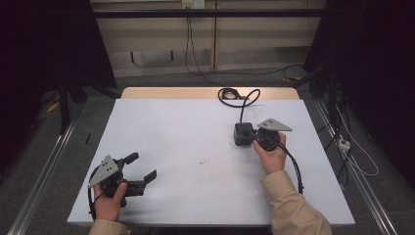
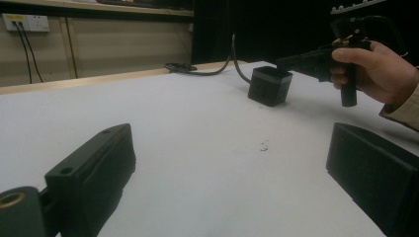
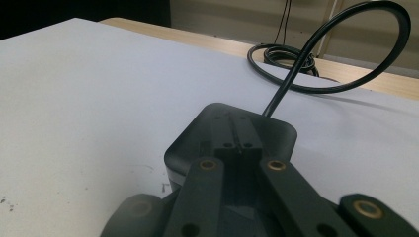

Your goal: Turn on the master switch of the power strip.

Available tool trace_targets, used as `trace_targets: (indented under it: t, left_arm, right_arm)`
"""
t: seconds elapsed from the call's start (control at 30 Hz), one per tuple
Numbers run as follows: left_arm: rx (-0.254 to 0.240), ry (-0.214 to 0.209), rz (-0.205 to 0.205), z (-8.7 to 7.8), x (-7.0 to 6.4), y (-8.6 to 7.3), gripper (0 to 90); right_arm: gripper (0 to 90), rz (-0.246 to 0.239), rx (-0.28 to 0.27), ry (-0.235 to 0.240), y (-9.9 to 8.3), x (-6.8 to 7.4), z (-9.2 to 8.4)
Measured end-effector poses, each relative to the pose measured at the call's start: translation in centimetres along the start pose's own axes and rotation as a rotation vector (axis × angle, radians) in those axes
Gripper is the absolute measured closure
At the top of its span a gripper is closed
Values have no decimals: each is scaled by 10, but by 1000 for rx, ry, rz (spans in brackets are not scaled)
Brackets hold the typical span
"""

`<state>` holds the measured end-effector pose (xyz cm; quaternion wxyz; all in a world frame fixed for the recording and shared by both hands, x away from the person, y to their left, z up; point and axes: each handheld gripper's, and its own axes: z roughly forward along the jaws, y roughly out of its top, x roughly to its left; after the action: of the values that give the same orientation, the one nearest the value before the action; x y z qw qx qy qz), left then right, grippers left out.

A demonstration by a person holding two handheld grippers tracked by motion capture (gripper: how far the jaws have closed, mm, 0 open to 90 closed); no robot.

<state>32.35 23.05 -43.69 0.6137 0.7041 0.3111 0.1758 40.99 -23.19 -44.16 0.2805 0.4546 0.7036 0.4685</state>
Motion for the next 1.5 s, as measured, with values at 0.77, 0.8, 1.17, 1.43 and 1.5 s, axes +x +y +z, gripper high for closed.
trace_targets:
  t: [0.77, 0.8, 1.17, 1.43, 1.5]
  left_arm:
    - [-1, 6, 1, -1, 0, 0, 44]
    - [-3, 5, 0, -1, 0, 0, 44]
    - [1, 0, 0, 1, 1, 0, 44]
    - [-1, -3, -1, 3, 1, 0, 45]
    - [3, -4, 2, 2, 2, 0, 44]
  right_arm:
    - [900, 9, 3, 1, -1, 1, 0]
    - [900, 5, 3, 2, -1, 0, 0]
    - [900, -5, -1, 8, 1, -1, -2]
    - [757, -3, -19, 30, 4, 4, -6]
    - [688, 11, -18, 39, 4, 5, -5]
